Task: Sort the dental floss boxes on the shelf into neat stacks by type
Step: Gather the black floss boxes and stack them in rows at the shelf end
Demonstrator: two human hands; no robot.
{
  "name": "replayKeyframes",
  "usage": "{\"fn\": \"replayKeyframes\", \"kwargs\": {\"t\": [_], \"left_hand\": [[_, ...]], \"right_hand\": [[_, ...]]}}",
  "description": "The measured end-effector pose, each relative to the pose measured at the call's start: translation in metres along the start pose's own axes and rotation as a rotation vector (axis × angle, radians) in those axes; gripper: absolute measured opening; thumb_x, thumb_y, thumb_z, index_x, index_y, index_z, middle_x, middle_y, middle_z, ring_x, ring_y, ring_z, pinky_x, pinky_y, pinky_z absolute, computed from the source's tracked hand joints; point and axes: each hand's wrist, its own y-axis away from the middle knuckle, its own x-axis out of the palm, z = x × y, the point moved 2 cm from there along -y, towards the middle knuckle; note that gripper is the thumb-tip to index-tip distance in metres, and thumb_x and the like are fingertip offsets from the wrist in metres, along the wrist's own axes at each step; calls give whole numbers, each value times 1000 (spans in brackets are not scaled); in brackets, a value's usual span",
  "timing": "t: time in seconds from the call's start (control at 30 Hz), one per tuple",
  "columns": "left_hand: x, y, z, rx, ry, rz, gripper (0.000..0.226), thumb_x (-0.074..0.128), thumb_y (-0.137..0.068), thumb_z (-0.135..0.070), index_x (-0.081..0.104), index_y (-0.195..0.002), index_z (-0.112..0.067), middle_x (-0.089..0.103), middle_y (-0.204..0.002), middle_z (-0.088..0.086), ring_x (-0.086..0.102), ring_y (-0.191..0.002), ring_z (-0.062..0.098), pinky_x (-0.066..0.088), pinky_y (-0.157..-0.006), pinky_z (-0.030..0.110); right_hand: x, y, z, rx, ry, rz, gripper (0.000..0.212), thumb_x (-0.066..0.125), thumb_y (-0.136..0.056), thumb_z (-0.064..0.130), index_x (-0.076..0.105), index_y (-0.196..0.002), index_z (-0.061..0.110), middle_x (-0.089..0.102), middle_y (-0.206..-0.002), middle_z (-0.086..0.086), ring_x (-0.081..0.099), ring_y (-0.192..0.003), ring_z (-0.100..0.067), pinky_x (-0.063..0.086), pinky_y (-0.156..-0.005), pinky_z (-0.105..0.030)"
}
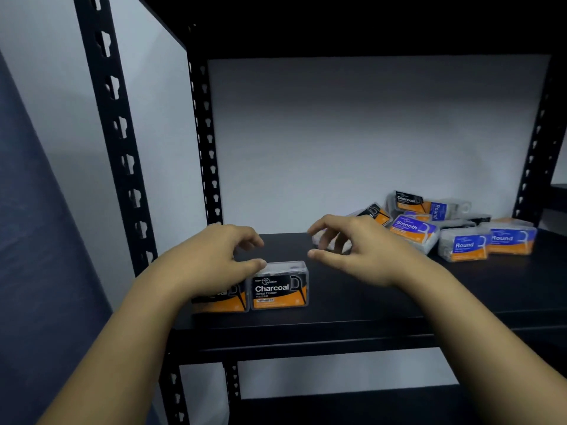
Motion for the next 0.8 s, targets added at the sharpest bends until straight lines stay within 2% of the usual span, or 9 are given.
{"fn": "replayKeyframes", "kwargs": {"t": [0.17,0.3,0.4,0.5,0.57,0.63,0.7,0.8], "left_hand": [[3,-25,-39,-23,-47,15,39,71,-83,-56,66,-116,-36,63,-108,-14,63,-95,7,55,-90,34],[5,-56,-80,-13,-138,142,31,73,-81,-52,68,-106,-35,65,-109,-10,64,-96,13,55,-91,38],[9,-77,-104,-24,-253,217,31,72,-82,-49,69,-107,-30,66,-112,-6,63,-100,18,53,-89,34],[15,-94,-123,-41,-290,216,32,71,-83,-45,71,-106,-25,68,-113,-2,65,-102,22,54,-91,34],[23,-103,-133,-43,-290,215,30,69,-84,-44,71,-106,-23,70,-111,0,67,-101,23,54,-90,35],[30,-110,-141,-50,-289,232,31,68,-84,-45,72,-105,-23,72,-110,0,68,-100,23,54,-89,34],[36,-118,-148,-67,-284,265,32,68,-83,-47,72,-104,-23,74,-104,0,69,-94,21,53,-83,32],[40,-130,-163,-104,-275,310,34,68,-85,-49,72,-105,-22,75,-88,2,62,-68,18,48,-68,27]], "right_hand": [[-20,2,-9,134,120,189,24,68,-91,54,67,-104,34,66,-89,14,64,-83,-4,51,-74,-25],[-41,-3,-21,251,199,308,25,68,-89,56,69,-103,35,69,-99,11,66,-87,-10,53,-75,-28],[-59,-7,-40,316,285,326,28,68,-88,57,70,-103,35,69,-102,10,64,-87,-10,52,-77,-31],[-73,-7,-61,364,336,299,30,69,-87,57,69,-104,33,70,-103,11,63,-84,-9,52,-80,-31],[-81,-5,-75,379,354,295,32,68,-87,58,68,-108,34,68,-98,14,64,-89,-12,53,-86,-33],[-87,-3,-87,381,365,306,34,67,-89,57,66,-114,35,62,-92,17,61,-94,-14,49,-84,-33],[-93,-4,-98,380,387,323,36,66,-91,55,65,-119,34,58,-91,16,58,-96,-14,45,-82,-32],[-105,-9,-113,356,398,344,39,69,-88,57,66,-121,35,64,-100,10,62,-101,-16,50,-91,-35]]}}
